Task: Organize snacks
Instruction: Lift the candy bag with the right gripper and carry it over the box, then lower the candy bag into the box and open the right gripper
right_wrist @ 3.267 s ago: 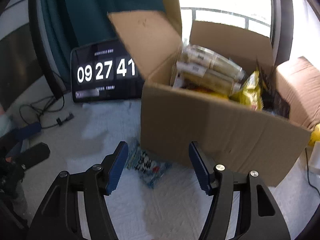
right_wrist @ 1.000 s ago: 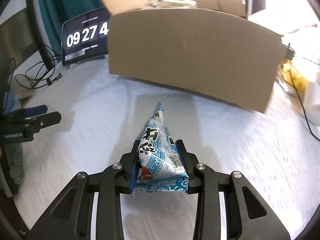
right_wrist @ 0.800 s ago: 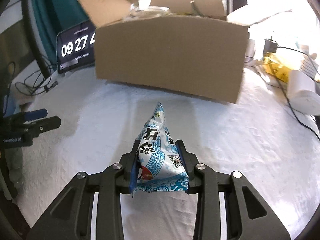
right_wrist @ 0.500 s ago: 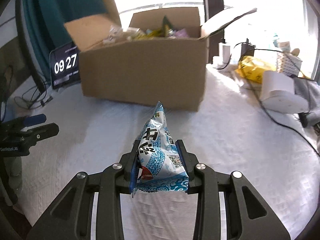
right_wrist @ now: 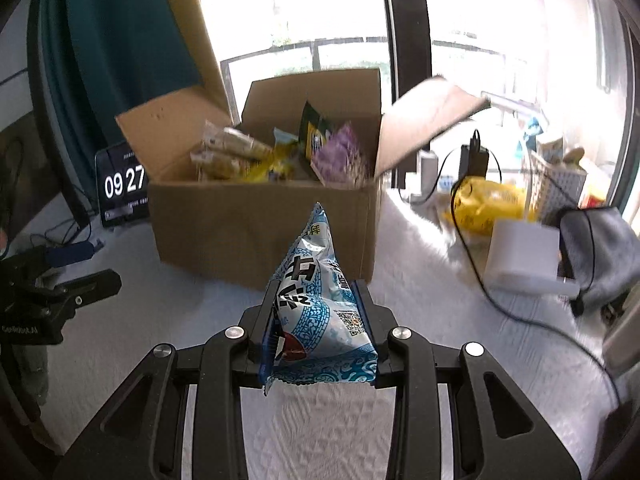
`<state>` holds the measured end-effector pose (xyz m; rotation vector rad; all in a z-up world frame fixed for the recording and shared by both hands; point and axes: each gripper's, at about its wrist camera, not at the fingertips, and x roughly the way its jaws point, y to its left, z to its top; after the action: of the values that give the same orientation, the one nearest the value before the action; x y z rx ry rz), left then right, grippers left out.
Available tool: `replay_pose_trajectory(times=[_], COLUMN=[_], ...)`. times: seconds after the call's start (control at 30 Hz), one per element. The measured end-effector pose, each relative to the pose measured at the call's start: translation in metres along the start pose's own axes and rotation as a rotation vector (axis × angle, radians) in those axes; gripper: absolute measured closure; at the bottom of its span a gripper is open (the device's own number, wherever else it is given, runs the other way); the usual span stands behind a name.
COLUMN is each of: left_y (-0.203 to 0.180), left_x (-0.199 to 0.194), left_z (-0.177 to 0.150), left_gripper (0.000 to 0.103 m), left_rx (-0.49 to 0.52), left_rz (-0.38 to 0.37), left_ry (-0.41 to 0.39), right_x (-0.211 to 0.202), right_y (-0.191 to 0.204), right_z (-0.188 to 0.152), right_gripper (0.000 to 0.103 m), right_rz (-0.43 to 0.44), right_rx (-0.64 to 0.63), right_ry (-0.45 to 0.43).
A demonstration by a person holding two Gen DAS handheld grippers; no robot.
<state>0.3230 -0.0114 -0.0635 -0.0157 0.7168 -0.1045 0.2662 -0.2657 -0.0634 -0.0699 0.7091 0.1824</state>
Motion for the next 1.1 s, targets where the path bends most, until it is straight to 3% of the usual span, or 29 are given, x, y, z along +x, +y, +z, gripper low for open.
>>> replay_pose_trajectory(times=[0.63, 0.9, 1.1], left_y=[0.008, 0.031, 0.046], left_x=[-0.010, 0.006, 0.027], left_z=[0.071, 0.083, 0.080], left_gripper=[0.008, 0.008, 0.008], left_rx=[0.045, 0.016, -0.016], left_rz=[0.004, 0.036, 0.039], left_ry=[-0.178, -0.206, -0.158], right_x=[0.021, 0.053, 0.080], right_y=[0.022, 0.045, 0.046], right_z=[0.090, 0.116, 0.123], right_gripper=[0.067, 0.067, 0.067], right_rz=[0.002, 0.015, 0.026], right_rx=[-0.080, -0.128, -0.107], right_ry=[-0.087, -0.081, -0.061])
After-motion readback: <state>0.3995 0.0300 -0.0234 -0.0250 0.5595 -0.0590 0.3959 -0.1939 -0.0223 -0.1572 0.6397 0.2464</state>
